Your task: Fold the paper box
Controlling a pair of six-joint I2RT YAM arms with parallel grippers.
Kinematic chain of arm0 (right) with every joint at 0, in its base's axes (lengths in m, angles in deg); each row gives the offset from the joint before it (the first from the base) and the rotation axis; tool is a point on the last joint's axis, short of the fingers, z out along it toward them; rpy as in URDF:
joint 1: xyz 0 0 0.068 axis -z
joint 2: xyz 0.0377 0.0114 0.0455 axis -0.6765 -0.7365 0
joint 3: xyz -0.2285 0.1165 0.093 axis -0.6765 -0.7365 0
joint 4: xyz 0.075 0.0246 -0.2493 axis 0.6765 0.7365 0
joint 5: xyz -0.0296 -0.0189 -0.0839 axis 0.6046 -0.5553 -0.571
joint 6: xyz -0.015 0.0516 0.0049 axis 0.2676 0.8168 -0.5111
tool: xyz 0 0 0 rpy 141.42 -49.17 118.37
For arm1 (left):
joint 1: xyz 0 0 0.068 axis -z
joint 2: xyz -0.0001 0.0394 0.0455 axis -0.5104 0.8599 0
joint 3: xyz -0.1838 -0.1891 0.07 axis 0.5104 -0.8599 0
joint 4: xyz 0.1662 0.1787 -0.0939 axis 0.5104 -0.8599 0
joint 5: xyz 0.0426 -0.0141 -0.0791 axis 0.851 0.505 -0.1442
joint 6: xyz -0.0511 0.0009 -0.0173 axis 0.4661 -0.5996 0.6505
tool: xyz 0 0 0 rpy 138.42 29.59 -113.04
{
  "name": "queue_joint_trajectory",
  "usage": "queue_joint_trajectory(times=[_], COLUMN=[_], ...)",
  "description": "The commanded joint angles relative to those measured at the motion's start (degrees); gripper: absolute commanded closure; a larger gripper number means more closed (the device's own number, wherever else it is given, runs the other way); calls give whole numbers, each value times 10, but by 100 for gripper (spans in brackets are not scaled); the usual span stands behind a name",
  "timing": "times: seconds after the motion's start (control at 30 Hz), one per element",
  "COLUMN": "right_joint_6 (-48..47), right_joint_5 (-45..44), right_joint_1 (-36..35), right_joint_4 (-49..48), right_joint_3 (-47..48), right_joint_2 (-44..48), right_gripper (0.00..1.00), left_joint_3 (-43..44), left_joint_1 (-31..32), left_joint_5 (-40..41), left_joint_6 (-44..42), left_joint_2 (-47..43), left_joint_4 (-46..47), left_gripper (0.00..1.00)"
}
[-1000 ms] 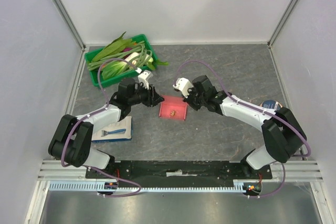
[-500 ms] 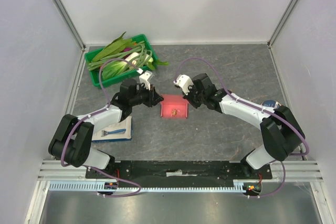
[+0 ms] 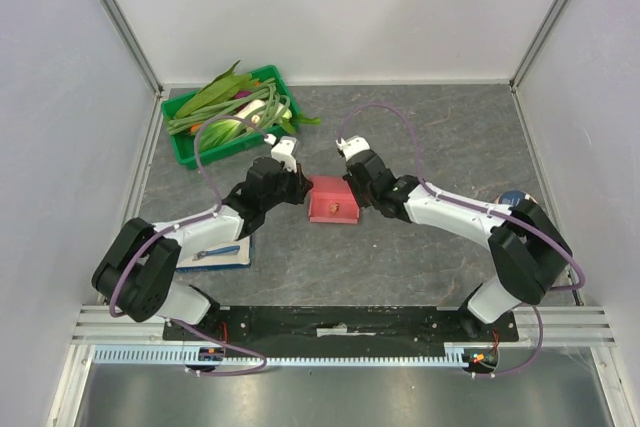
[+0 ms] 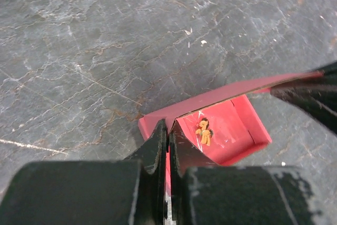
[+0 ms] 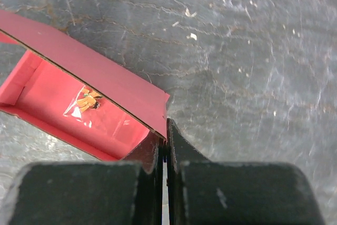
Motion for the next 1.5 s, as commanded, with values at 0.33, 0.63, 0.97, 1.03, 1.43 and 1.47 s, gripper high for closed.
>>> queue_joint_trajectory(times=[0.33, 0.63, 0.97, 1.03, 1.43, 1.47], right_joint_6=[441, 558, 567, 567, 577, 577], right_joint_5=[-287, -319, -396, -406, -531, -535], right_joint_1=[-111, -126, -154, -162, -238, -241], right_joint_4=[80, 73, 28, 18, -16, -21], right_joint_3=[28, -14, -76, -89, -152, -157], right_joint_2=[33, 24, 33, 35, 49, 51], right_gripper=[100, 100, 100, 100, 100, 100], left_joint_3=[7, -15, -68, -75, -128, -132], left_joint_1=[153, 175, 196, 201, 252, 256], left_joint_5=[244, 273, 300, 305, 349, 353], left_joint_6=[109, 144, 151, 154, 160, 158], left_joint_2=[-35, -35, -50, -52, -38, -35], left_joint_4=[5, 28, 84, 91, 150, 160], left_gripper=[98, 98, 98, 98, 98, 98])
